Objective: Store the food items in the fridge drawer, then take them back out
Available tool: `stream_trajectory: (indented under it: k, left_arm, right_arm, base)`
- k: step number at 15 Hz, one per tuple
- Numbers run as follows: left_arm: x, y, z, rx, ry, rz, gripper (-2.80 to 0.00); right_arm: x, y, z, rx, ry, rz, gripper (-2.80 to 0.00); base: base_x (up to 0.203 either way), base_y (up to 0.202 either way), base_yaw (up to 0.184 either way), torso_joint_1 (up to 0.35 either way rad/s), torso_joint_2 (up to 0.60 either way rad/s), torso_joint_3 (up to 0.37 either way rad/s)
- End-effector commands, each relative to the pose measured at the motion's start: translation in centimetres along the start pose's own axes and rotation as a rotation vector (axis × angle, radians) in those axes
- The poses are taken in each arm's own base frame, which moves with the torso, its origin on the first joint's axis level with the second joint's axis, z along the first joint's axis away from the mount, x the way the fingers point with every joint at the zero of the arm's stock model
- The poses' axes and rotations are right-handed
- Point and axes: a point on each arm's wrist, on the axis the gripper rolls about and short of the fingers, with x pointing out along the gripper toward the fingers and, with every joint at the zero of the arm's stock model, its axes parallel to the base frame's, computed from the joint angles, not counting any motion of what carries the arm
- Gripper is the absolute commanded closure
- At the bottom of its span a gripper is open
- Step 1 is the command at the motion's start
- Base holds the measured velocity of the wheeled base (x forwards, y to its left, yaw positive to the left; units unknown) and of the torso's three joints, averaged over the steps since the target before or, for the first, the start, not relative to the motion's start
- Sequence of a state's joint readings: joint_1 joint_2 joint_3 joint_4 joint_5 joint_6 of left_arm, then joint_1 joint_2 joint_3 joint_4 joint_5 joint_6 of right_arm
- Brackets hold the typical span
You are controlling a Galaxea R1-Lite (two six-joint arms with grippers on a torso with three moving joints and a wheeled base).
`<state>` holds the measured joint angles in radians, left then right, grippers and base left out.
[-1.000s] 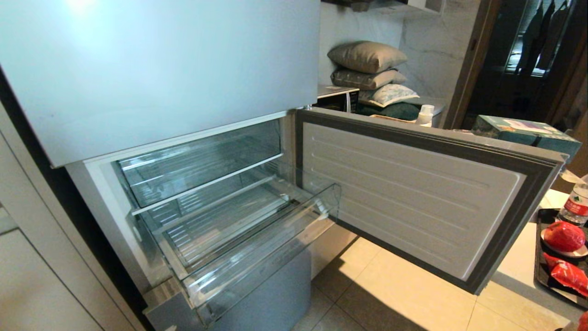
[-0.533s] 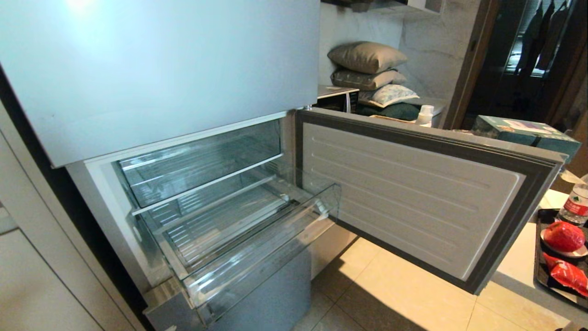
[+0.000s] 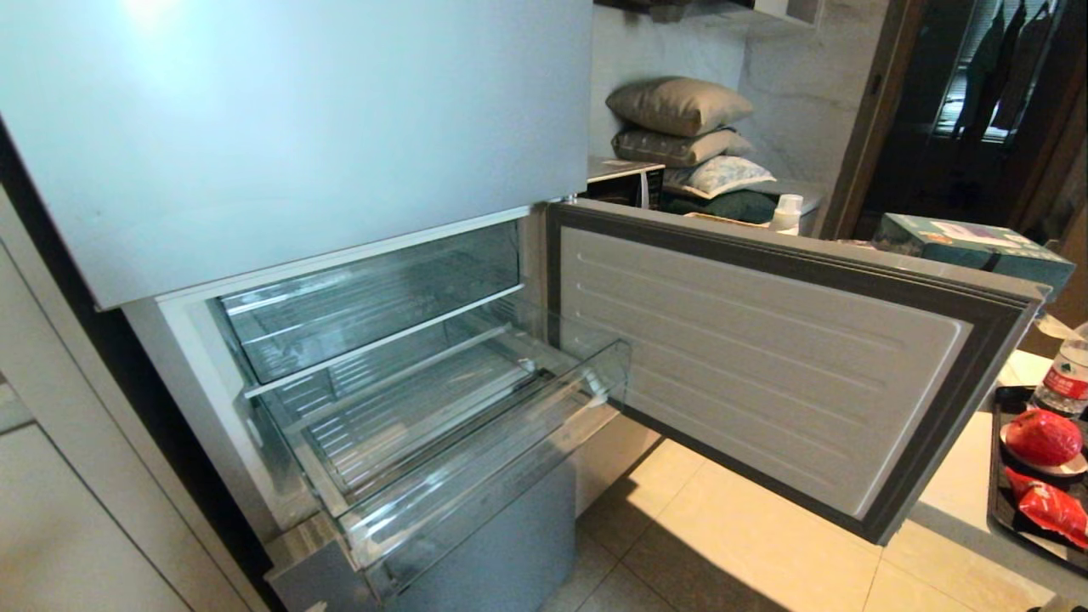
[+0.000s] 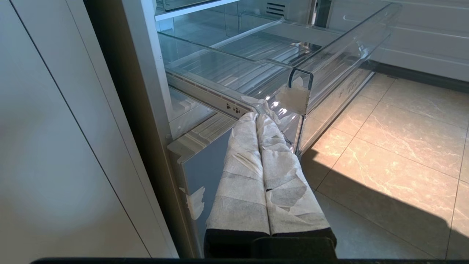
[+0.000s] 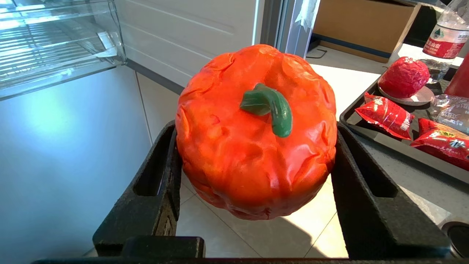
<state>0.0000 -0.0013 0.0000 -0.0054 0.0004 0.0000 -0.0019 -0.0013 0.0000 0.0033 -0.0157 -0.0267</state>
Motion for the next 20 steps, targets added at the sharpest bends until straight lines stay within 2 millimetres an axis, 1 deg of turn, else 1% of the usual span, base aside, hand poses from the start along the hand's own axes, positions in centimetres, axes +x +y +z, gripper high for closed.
stream_trajectory:
  k: [1,4,20]
  left_arm:
    - [0.01,0.0,-0.04,0.0,0.001,0.0,0.0]
    - [0.01,0.0,-0.04,0.0,0.001,0.0,0.0]
    - [0.01,0.0,-0.04,0.0,0.001,0.001,0.0]
  right_arm:
    - [0.02,0.0,-0.03,-0.003,0.004,0.001,0.0]
    - [0.03,0.0,-0.06,-0.008,0.007,0.001,0.0]
    - [0.02,0.0,-0.05,-0.005,0.006,0.001,0.0]
  base:
    - [0.0,0.0,0.0,0.0,0.0,0.0]
    - [-0.002,0.001,0.032,-0.001,0.0,0.001]
    - [0.0,-0.009,0.176,0.001,0.0,0.002]
